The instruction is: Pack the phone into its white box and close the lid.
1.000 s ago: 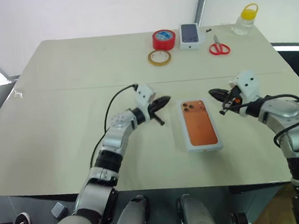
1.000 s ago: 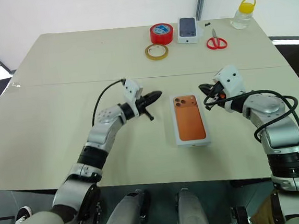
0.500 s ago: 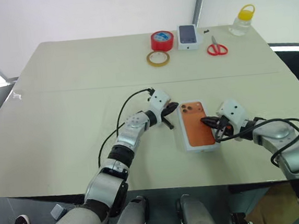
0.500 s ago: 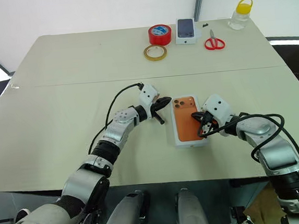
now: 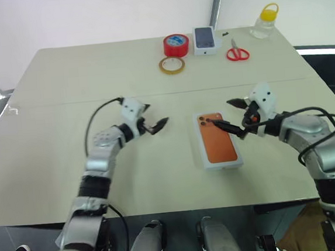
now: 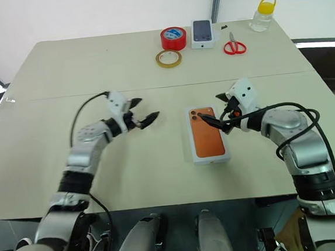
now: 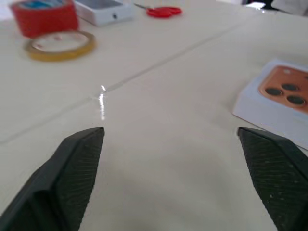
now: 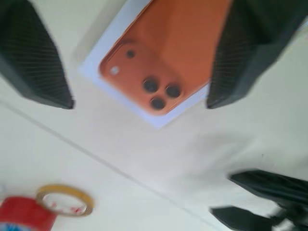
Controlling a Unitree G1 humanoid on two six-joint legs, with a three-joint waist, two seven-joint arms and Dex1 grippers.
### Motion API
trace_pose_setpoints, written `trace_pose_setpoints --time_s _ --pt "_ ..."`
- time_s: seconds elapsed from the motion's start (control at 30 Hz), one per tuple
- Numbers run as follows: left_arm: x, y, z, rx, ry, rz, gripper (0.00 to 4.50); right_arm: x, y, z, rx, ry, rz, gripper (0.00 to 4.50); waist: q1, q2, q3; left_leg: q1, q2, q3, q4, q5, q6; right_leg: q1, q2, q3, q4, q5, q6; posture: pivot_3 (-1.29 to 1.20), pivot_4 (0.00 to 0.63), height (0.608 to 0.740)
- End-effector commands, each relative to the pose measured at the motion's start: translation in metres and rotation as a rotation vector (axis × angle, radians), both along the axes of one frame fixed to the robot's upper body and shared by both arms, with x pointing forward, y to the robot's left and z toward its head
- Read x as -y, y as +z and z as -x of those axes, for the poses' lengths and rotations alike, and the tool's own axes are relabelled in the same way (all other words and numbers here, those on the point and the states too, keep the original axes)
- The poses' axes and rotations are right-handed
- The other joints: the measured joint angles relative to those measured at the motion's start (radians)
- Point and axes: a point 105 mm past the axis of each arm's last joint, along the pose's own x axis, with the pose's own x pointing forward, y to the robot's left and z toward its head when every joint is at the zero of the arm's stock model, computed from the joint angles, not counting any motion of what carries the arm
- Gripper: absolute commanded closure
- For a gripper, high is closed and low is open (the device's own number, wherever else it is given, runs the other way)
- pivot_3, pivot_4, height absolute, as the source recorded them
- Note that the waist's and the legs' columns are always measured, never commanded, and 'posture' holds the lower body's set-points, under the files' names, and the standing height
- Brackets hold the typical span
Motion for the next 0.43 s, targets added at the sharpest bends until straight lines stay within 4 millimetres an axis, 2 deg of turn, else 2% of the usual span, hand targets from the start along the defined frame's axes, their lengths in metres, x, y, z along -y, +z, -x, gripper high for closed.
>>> trace_pose_setpoints --time_s 0.03,0.27,0.43 --pt "-0.027 0.010 0.014 0.005 0.030 0.024 0.10 0.000 0.003 -0.005 0.039 0.026 0.039 0.04 0.000 0.000 0.000 0.000 0.000 0.000 0.000 0.000 0.000 0.000 0.000 0.000 0.000 0.000 0.000 0.00 0.150 0.740" --pt "-0.073 -0.008 0.062 -0.030 0.037 -0.066 0.10 -0.003 0.002 -0.010 0.056 0.106 0.058 0.04 0.000 0.001 0.001 0.000 0.000 0.000 -0.001 0.000 0.000 -0.001 -0.001 0.001 0.000 0.000 -0.001 0.00 0.150 0.740" --pt "-0.095 -0.012 0.082 -0.070 0.081 -0.070 0.10 0.005 -0.002 -0.008 0.062 0.136 0.096 0.04 0.001 0.001 0.001 0.000 0.000 0.000 -0.001 0.000 0.000 0.000 -0.001 0.000 -0.001 0.000 -0.001 0.00 0.150 0.740"
